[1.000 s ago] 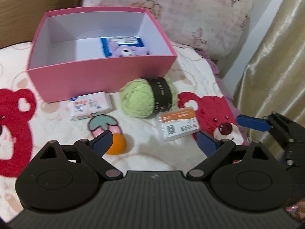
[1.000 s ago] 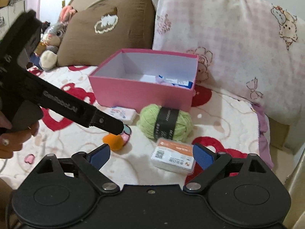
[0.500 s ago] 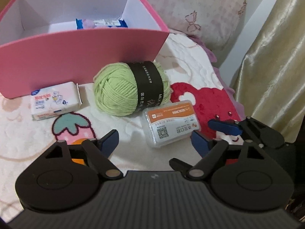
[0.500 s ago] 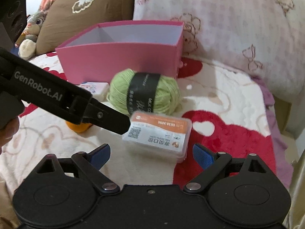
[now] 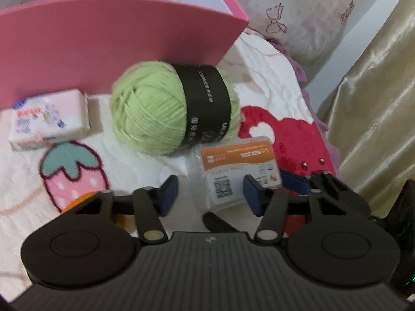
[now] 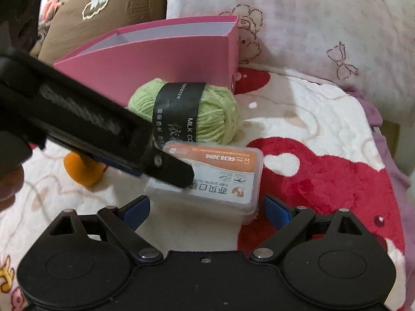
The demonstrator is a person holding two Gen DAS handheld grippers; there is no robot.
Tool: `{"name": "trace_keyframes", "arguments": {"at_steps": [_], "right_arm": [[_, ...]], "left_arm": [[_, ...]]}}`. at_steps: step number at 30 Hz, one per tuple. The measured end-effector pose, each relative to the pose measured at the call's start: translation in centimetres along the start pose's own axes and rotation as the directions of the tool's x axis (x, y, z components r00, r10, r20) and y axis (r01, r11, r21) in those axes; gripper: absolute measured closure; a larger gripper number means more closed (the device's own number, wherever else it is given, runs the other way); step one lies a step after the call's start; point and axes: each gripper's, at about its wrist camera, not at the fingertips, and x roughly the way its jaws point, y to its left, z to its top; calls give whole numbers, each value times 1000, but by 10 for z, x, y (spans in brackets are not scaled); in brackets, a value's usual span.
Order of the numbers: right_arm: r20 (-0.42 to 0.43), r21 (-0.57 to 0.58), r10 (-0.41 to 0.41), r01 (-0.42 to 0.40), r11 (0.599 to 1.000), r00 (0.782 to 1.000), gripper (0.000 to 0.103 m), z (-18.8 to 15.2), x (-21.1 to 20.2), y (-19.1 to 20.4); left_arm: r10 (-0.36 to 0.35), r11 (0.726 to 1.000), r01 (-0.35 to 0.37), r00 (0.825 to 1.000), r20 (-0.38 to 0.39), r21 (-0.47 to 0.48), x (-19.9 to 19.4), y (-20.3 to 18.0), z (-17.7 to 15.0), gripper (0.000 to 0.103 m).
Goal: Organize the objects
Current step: 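Move the left gripper toward the clear card box beside the yarn, then close the left gripper on the clear plastic card box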
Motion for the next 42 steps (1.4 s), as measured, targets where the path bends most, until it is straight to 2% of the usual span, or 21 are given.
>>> {"name": "trace_keyframes", "arguments": {"at_steps": [1, 5, 8, 11, 13, 15, 17, 19, 20, 25, 32, 36, 42], "right_arm": [[1, 3, 4, -4, 1000, 1000, 8, 0, 0, 1], [0, 30, 13, -13, 999, 1000, 7, -1, -6, 5], [-24, 101, 44, -42, 994, 999, 7, -2, -10, 6], [-39, 52, 28, -26, 998, 999, 7, -7, -8, 13], [-46, 49, 32, -29, 998, 998, 7, -8, -5, 12], [-43, 95, 56, -52, 994, 998, 7, -7, -3, 4], [-44, 123, 74, -68, 990, 996, 6, -10, 2, -3], [-32, 106, 69, -65, 992, 997, 6, -14, 4, -2], [-28, 98, 60, -57, 994, 998, 7, -15, 4, 0], [-25, 88, 22, -20, 996, 999, 8, -12, -2, 8], [9, 95, 16, -17, 995, 1000, 8, -2, -21, 16], [0, 103, 19, -19, 995, 1000, 8, 5, -31, 25], [24, 60, 13, -14, 998, 1000, 8, 23, -53, 41]], "left_arm": [[-21, 1000, 21, 1000, -6, -18, 0, 1, -1, 62], [-36, 998, 34, 999, -32, -50, -6, 3, -5, 63], [9, 999, -10, 999, -54, -30, -12, -3, -16, 62], [30, 999, -31, 998, -55, -20, -11, -6, -18, 60], [14, 998, -18, 998, -62, -59, -8, 0, -14, 57], [12, 996, -18, 998, -63, -89, -4, 6, -12, 45], [12, 997, -17, 998, -58, -78, 1, 7, -12, 43], [14, 998, -17, 999, -43, -61, 1, 4, -14, 46], [6, 998, -8, 999, -35, -64, 0, 3, -14, 51], [-10, 997, 9, 1000, -16, -74, -11, 5, -14, 54], [-16, 999, 15, 1000, -9, -47, -37, -2, -11, 54], [-9, 1000, 9, 1000, -15, -16, -56, -7, -11, 54], [-15, 999, 14, 1000, 26, 35, -95, -15, -8, 54]]}}
